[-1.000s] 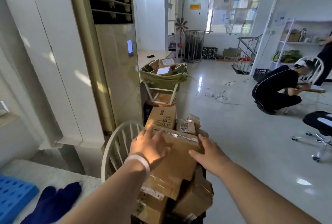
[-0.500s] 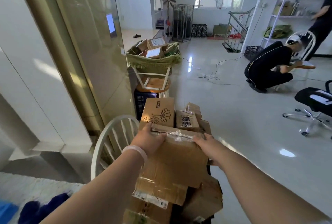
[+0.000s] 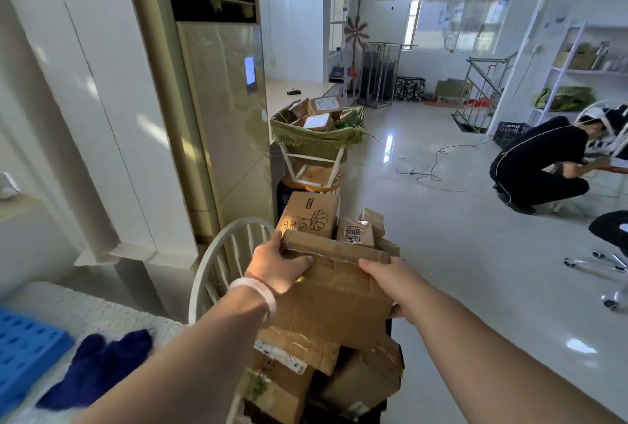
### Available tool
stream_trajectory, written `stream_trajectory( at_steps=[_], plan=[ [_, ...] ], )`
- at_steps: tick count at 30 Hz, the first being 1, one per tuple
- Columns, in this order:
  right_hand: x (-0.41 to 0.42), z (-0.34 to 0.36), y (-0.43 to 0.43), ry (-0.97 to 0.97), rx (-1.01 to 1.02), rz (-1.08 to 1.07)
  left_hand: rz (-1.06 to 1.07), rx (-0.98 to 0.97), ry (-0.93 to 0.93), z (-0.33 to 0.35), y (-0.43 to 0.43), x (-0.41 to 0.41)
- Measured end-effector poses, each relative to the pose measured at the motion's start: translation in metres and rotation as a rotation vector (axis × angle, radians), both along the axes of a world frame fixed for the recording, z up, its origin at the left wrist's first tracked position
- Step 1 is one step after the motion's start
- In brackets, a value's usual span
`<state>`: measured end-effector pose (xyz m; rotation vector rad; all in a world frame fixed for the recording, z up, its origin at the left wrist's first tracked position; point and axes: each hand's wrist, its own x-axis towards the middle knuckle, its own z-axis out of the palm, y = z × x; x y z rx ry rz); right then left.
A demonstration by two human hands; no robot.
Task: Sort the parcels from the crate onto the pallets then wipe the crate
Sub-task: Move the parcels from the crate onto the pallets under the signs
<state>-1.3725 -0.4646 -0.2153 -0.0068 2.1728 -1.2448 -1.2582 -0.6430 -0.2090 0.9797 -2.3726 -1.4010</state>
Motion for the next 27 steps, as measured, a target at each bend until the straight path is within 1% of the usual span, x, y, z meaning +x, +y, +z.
stream_trajectory(
  at_steps=[3,5,9,13,16,20,22,25,27],
  plan=[
    [0.012,0.007,0.005,0.051,-0.038,0.035,0.021,-0.036,0.01,0.008,0.015,0.021],
    [0.017,0.004,0.005,0.066,-0.04,0.025,0.048,-0.023,0.066,0.01,0.025,0.039],
    [0.046,0.014,-0.002,0.073,-0.087,0.073,0.159,-0.024,0.175,0.009,0.035,0.082],
    [0.078,0.019,-0.024,0.075,-0.109,0.165,0.307,0.017,0.147,0.011,0.034,0.133],
    [0.108,0.02,-0.047,0.054,-0.104,0.267,0.369,0.029,0.147,0.015,0.027,0.172],
    [0.153,0.021,-0.082,0.043,-0.154,0.379,0.471,-0.026,0.123,0.021,0.014,0.225],
    [0.176,0.022,-0.096,0.036,-0.227,0.403,0.543,-0.025,0.142,0.022,0.01,0.251],
    [0.217,0.025,-0.115,0.013,-0.236,0.471,0.678,-0.028,0.173,0.02,0.001,0.29],
    [0.247,0.024,-0.129,0.089,-0.243,0.509,0.821,-0.002,0.2,0.019,-0.006,0.316]
  ],
)
